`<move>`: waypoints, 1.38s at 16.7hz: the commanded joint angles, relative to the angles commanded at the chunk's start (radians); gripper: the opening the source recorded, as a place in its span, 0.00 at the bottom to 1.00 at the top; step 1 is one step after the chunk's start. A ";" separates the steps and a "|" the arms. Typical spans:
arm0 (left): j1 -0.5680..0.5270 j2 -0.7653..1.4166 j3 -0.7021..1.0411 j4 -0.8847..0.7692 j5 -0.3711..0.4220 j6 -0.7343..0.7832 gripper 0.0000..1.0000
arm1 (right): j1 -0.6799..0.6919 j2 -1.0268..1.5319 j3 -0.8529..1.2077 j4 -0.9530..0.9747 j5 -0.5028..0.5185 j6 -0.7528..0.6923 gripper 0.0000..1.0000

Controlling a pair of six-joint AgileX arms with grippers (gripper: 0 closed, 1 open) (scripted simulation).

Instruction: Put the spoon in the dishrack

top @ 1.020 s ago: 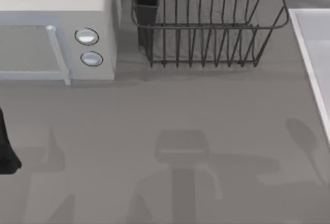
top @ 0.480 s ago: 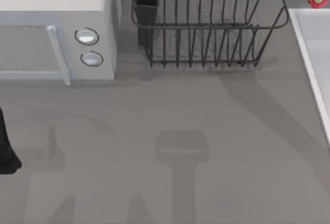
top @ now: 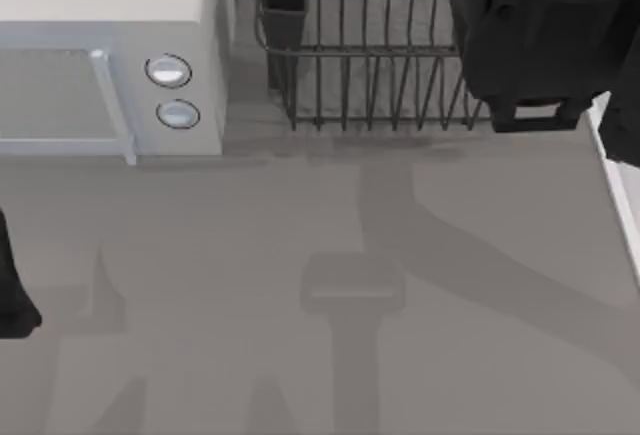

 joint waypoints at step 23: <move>0.000 0.000 0.000 0.000 0.000 0.000 1.00 | -0.396 0.602 -0.106 0.744 -0.379 -0.014 0.00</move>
